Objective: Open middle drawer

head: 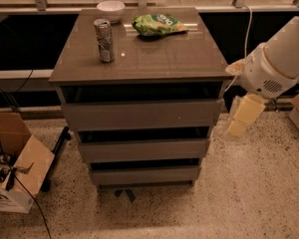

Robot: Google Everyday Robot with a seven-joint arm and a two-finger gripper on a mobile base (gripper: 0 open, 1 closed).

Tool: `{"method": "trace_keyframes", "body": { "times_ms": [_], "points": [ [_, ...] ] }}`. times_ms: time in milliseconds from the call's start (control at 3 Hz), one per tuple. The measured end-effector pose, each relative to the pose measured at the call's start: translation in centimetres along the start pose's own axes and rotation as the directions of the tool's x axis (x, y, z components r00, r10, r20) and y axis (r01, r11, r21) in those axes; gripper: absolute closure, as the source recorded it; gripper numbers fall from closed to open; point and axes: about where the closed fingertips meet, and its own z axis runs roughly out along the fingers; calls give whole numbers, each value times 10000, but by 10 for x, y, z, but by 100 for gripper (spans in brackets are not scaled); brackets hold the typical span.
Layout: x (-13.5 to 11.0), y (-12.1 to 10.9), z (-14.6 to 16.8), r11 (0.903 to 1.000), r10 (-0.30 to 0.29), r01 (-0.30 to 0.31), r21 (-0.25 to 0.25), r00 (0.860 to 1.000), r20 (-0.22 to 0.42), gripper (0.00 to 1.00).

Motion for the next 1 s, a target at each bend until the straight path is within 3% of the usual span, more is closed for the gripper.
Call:
{"method": "trace_keyframes", "body": {
  "times_ms": [333, 667, 1000],
  "points": [
    [-5, 5, 43, 9996, 39, -12, -292, 9955, 945, 0],
    [-6, 2, 72, 9991, 244, -173, -377, 9801, 1972, 0],
    [-7, 3, 78, 9986, 389, -309, -418, 9778, 2061, 0]
  ]
}}
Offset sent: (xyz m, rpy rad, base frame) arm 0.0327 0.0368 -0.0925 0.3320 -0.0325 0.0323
